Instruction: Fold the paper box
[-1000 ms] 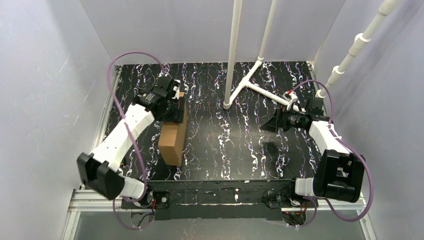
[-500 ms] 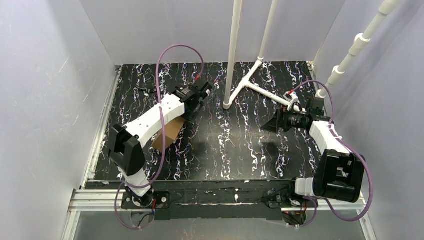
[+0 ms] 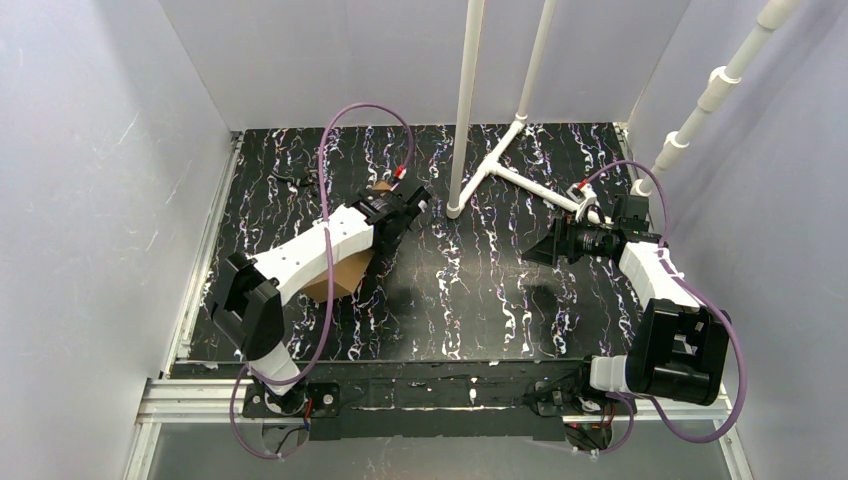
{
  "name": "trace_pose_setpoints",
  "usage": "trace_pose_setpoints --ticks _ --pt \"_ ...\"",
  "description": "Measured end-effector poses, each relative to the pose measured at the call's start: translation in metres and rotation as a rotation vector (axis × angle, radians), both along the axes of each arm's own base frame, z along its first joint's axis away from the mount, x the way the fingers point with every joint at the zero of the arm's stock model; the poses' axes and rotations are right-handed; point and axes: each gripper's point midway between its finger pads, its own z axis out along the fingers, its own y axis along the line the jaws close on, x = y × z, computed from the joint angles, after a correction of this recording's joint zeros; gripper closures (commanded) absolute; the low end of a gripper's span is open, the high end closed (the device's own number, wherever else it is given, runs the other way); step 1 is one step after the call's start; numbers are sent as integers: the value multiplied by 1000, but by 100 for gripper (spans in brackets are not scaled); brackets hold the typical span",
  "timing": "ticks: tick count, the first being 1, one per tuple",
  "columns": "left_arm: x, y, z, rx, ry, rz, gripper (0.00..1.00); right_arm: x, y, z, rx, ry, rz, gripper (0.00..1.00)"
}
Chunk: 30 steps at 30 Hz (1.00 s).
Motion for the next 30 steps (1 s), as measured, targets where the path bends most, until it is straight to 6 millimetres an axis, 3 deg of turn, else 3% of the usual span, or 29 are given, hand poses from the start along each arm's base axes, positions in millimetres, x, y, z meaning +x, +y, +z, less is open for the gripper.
trace_pose_setpoints --ticks 5,9,12,15,19,22,24,27,30 --pt "-30 -21 -23 -171 114 21 4 0 -1 -1 -3 -3 2 2" --pt "-59 -45 -29 -352 231 21 2 -3 -1 -3 -13 -6 14 2" --pt "-73 -58 -13 -493 254 4 2 -7 -2 -5 -31 -15 32 2" --pt "-80 -65 21 -698 212 -23 2 -12 -3 -5 -61 -49 54 2" --pt "-82 -48 59 -972 112 5 2 -18 -11 0 -157 -126 81 2" --pt "-85 -26 73 -1079 29 44 2 -10 -27 10 -279 -182 49 2" --pt "-92 -10 80 -1117 -28 63 2 0 -40 27 -364 -231 2 2" --pt "-101 9 97 -1161 -118 78 2 20 -62 78 -477 -343 -124 2" --pt "-110 20 116 -1189 -193 77 2 23 -67 110 -489 -407 -181 2"
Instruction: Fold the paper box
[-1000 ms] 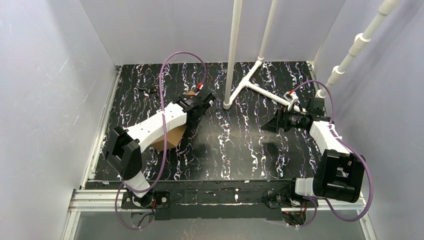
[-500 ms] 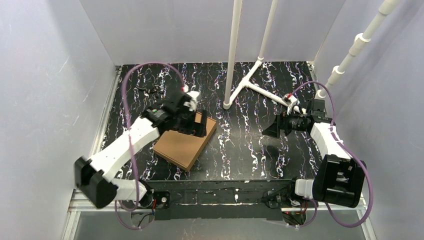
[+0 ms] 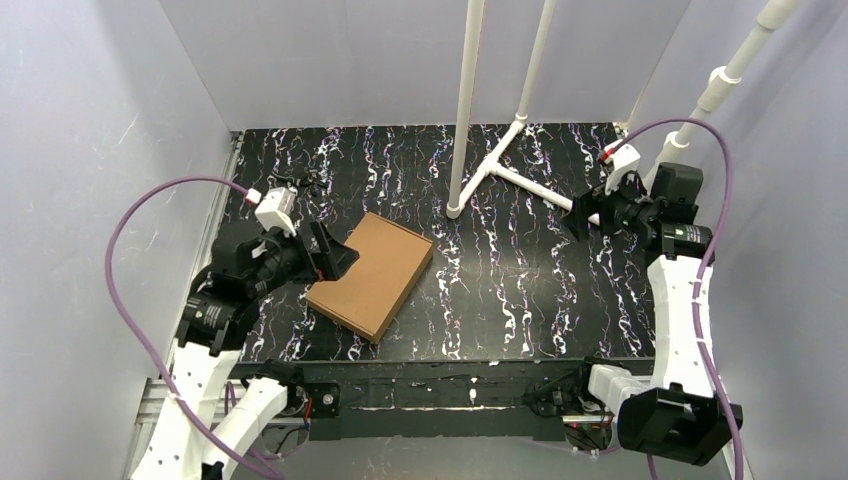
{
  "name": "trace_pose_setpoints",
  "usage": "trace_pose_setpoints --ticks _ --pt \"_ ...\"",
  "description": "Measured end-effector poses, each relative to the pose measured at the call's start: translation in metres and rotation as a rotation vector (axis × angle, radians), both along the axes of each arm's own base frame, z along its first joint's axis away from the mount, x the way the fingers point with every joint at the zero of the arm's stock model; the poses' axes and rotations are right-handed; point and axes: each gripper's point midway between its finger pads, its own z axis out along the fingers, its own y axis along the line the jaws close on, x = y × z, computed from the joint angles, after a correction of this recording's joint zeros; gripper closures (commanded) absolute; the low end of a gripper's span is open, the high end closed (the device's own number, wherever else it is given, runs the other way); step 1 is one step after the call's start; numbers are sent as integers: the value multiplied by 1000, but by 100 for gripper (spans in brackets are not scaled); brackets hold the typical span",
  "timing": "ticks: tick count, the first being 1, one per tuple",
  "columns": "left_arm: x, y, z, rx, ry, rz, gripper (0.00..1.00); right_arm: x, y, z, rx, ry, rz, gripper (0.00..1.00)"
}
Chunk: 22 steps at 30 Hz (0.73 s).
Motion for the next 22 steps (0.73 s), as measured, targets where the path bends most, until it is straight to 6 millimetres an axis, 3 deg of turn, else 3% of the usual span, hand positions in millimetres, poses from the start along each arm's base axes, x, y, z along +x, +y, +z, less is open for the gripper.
trace_pose_setpoints --ticks 4,10,22 --pt "-13 3 26 -17 -53 -1 2 -5 3 31 52 -40 -46 2" --pt "-25 4 63 -38 -128 -23 2 -1 -5 61 158 -8 -213 2" --pt "-34 -1 67 -61 -129 -62 2 -15 -13 78 188 -28 -329 2"
